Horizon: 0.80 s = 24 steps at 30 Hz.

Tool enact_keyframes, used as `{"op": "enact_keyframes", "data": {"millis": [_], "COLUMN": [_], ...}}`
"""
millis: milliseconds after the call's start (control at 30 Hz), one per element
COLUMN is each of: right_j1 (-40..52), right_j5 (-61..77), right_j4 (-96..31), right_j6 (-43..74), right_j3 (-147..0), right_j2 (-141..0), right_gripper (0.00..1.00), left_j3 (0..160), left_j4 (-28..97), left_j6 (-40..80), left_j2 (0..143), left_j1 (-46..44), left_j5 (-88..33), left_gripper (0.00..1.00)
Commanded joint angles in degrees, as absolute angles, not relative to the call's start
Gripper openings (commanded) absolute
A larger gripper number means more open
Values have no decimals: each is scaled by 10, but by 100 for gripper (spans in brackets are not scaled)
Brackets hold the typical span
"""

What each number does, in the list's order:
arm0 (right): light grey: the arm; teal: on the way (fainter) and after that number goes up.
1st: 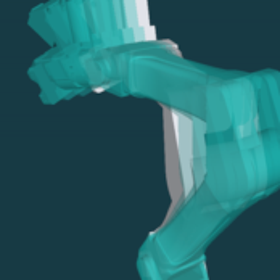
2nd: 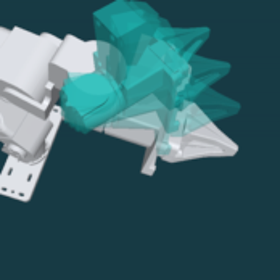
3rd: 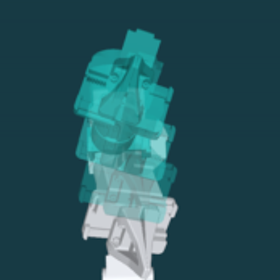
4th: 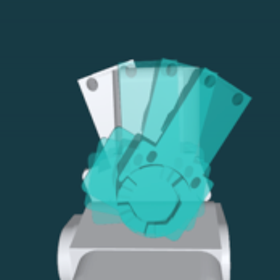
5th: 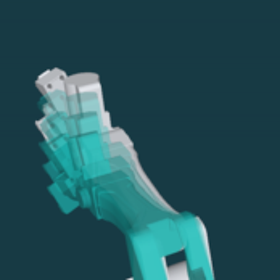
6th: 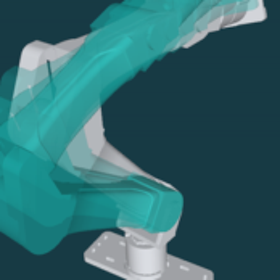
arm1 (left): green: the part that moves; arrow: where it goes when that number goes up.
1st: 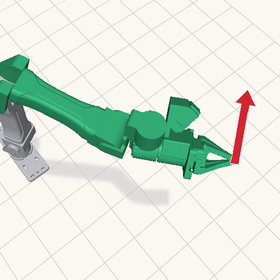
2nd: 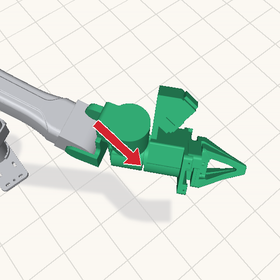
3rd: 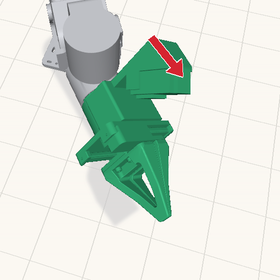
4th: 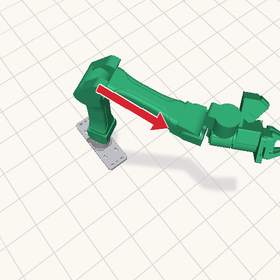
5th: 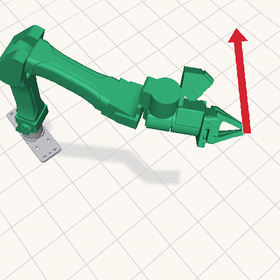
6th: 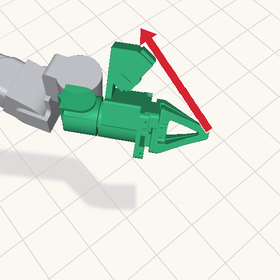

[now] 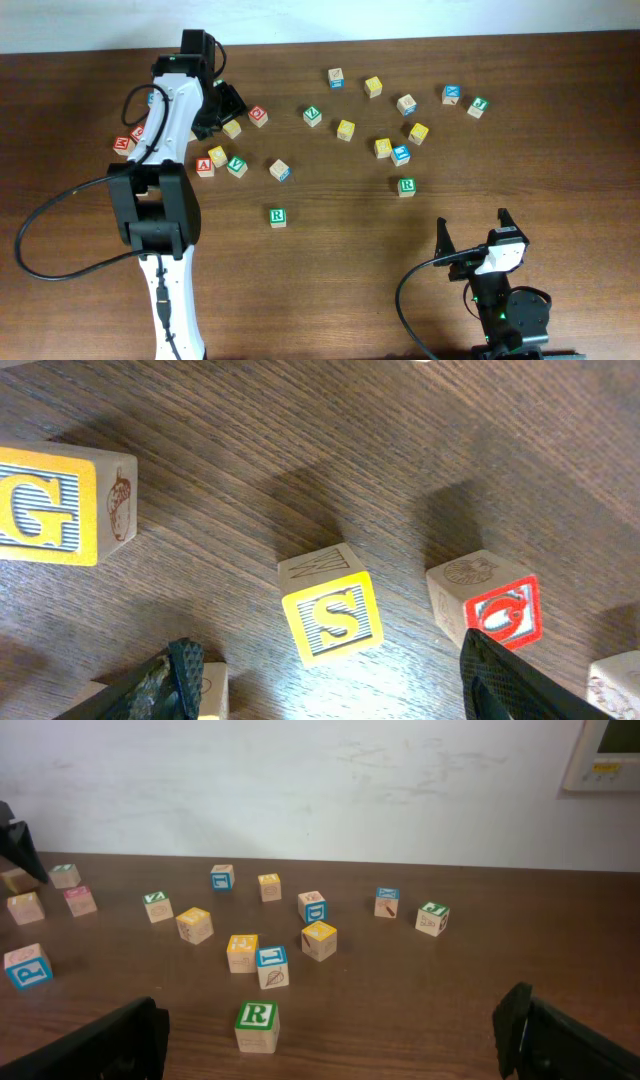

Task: Spell out RSS
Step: 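Move the left gripper to the yellow S block and grasp it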

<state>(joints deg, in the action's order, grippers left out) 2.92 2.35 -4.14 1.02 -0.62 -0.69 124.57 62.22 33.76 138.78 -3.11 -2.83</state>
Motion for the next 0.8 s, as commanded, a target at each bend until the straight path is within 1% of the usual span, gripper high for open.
{"op": "enact_keyframes", "data": {"millis": [0, 100, 133, 200, 267, 333, 433, 467, 633, 767], "right_j1": [25, 25, 25, 25, 25, 25, 25, 25, 25, 25], "right_j5": [19, 19, 19, 19, 19, 19, 19, 19, 19, 19], "right_j4": [-45, -45, -45, -45, -45, -45, -45, -45, -45, -45], "right_j6": [8, 8, 8, 8, 8, 8, 8, 8, 9, 8], "right_j3": [-3, -3, -3, -3, -3, -3, -3, -3, -3, -3], "right_j2": [-3, -3, -3, -3, -3, -3, -3, -3, -3, -3], "right_gripper": [98, 98, 98, 98, 98, 98, 98, 98, 98, 98], "left_j3": [1256, 1256, 1256, 1256, 1256, 1256, 1256, 1256, 1261, 1298], "left_j4": [620, 605, 602, 598, 598, 596, 592, 590, 592, 632], "left_j6": [303, 312, 312, 312, 312, 312, 312, 312, 312, 308], "left_j2": [1423, 1437, 1437, 1437, 1437, 1437, 1437, 1437, 1436, 1428], "left_j1": [-40, -41, -41, -41, -41, -41, -41, -41, -41, -41], "left_j5": [-17, -17, -16, 1, 13, 32, 33, 33, 25, -18], "left_gripper": [75, 70, 66, 52, 50, 45, 29, 25, 22, 25]}}
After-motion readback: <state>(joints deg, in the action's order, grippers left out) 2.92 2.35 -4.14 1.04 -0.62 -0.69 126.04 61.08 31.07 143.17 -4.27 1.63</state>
